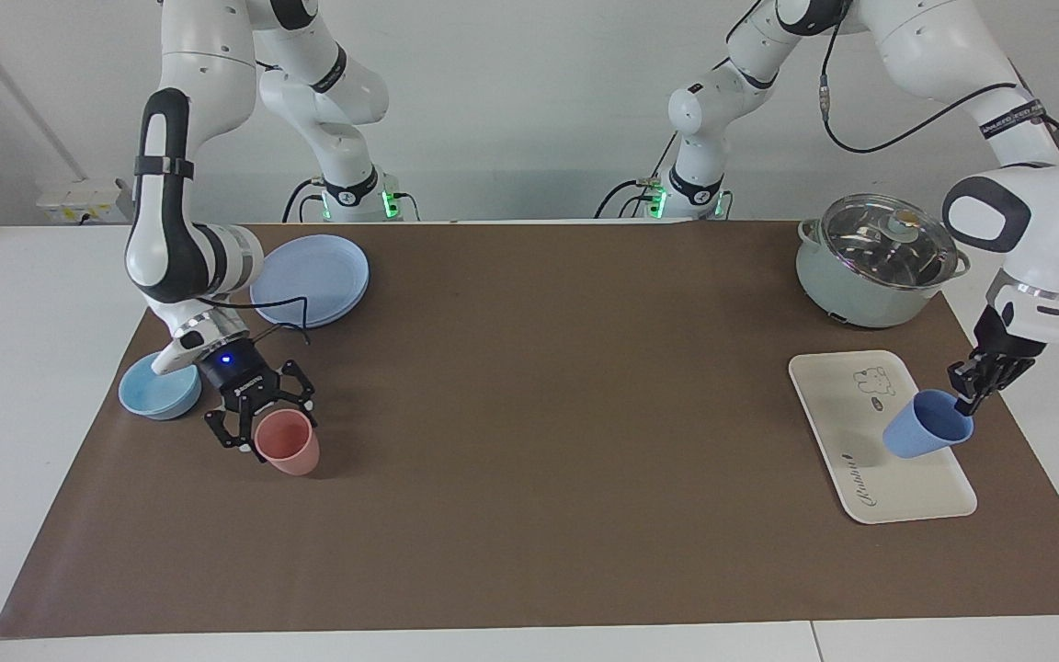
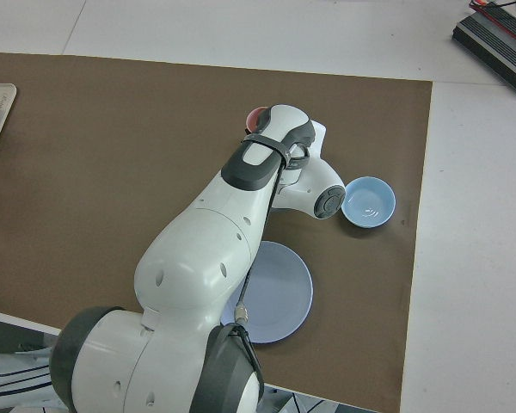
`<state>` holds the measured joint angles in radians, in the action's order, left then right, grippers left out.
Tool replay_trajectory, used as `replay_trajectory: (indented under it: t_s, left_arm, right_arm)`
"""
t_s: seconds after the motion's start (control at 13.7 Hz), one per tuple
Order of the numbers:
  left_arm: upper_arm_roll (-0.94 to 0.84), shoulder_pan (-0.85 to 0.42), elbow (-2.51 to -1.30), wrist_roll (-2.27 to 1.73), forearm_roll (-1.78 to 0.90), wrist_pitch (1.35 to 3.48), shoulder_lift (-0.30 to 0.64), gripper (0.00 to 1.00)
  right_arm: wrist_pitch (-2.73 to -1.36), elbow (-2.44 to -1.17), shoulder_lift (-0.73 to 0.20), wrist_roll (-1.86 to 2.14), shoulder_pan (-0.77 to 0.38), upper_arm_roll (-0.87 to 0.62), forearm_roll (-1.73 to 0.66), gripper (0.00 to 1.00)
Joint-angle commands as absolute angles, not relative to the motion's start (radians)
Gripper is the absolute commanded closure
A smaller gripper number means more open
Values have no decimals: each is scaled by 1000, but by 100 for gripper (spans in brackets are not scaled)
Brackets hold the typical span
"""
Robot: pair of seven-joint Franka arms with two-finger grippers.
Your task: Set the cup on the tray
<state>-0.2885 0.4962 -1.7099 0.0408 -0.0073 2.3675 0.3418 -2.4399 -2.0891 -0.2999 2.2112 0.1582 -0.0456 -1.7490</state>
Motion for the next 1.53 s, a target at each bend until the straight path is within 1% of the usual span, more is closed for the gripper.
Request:
replay_trajectory:
  t_s: [0.0,0.07,0.15,0.29,0.36,0.44,0.58,0.66,0.73,0.8,0.95,1.09,1.24,1.46]
  left_arm:
    - [-301,517,-1724,37,-31,2405,359,100]
    - [-301,520,-1724,37,-31,2407,368,100]
    - [-301,522,-1726,37,-31,2407,373,100]
    - [-301,523,-1726,37,-31,2405,376,100]
    - [-301,523,-1724,37,-31,2405,376,100]
    - [-301,522,-1717,34,-31,2401,377,89]
    - [-301,522,-1706,34,-31,2387,379,43]
    - [-301,520,-1704,34,-31,2387,379,29]
    - [-301,515,-1698,32,-31,2384,379,20]
    - [-301,512,-1669,31,-31,2355,382,18]
    - [-301,494,-1570,23,-28,2222,403,18]
    - [-298,416,-1475,14,-17,2059,411,18]
    - [-299,352,-1412,-30,47,1940,414,18]
    - [-298,221,-1323,-70,155,1751,407,18]
  right_arm:
    - [-2395,-2109,-308,2308,189,-58,-1804,88]
    - [-2392,-2121,-307,2310,195,-60,-1815,28]
    - [-2381,-2123,-305,2309,195,-60,-1825,0]
    - [-2404,-2125,-269,2292,184,-58,-1830,0]
    - [-2449,-2126,-240,2271,176,-58,-1830,0]
    - [-2498,-2128,-212,2237,158,-58,-1829,0]
    - [-2569,-2146,-160,2151,112,-57,-1816,0]
    - [-2609,-2158,-137,2129,97,-58,-1816,0]
    - [-2637,-2164,-120,2115,80,-57,-1816,0]
    - [-2649,-2166,-111,2109,72,-57,-1810,0]
    - [-2642,-2155,-112,2099,86,-55,-1655,0]
    - [-2613,-2137,-106,1964,109,-51,-1437,0]
    - [-2577,-2100,-101,1828,121,-48,-1228,0]
    - [-2553,-2086,-52,1587,123,-46,-937,0]
